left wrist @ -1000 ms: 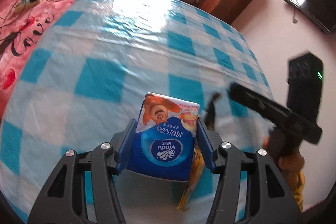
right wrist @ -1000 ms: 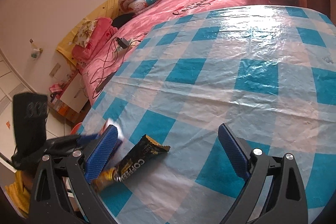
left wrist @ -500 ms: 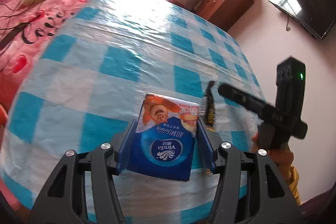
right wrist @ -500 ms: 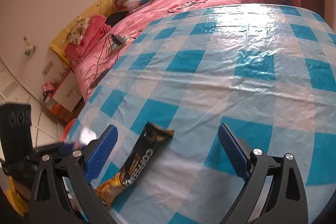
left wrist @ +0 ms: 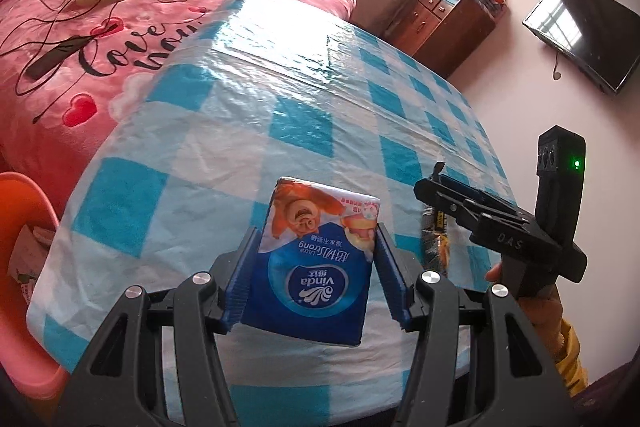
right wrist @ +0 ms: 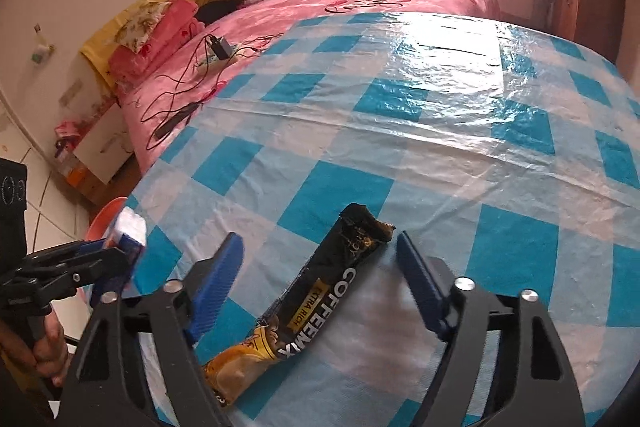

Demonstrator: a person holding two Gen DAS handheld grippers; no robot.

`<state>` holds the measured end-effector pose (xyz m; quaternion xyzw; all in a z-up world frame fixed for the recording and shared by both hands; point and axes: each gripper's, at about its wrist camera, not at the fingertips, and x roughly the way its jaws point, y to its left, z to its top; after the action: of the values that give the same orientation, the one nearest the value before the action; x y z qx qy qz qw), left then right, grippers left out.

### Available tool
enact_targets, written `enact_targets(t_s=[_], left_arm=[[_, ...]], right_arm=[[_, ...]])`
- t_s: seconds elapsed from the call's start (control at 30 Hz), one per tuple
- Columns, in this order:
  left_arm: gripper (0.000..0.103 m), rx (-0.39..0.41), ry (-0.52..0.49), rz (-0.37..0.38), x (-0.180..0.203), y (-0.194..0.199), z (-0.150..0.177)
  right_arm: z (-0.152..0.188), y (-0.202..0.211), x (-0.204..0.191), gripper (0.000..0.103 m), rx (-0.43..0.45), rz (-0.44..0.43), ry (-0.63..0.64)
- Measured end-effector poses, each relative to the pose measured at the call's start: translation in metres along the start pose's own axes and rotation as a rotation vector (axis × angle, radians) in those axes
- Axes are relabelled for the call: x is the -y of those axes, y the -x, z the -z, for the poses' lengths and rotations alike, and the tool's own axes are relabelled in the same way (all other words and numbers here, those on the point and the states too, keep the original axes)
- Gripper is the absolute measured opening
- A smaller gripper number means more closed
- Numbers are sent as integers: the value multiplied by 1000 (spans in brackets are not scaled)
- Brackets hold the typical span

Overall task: Collect trash
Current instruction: 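Close left tool on blue Vinda tissue pack while right tool closes on Coffee bar wrapper, then carry tissue pack and Coffee bar wrapper toward the pink bucket with both tools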

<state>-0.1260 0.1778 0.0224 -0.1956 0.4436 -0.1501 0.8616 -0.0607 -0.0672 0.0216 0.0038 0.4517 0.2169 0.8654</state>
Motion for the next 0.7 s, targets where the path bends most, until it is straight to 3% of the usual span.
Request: enact_targets(t_s=[0.1,0.23,0.4,0.47,0.7], left_arm=[[57,1,16,9,-10,1,4],[57,8,28,24,-20,3,8],[57,22,41,48,-29,8,11],[57,28,51,61,-33,10,12],[57,34,47,84,-39,13,16]], right_arm=[[1,-2,-5,65,0,51,27],[2,-5,-10,43,7,122,62],[2,-6,-12,38,7,112,75],[3,-5,-11,31,12,86,69],[5,1,-21,28,44,71,90]])
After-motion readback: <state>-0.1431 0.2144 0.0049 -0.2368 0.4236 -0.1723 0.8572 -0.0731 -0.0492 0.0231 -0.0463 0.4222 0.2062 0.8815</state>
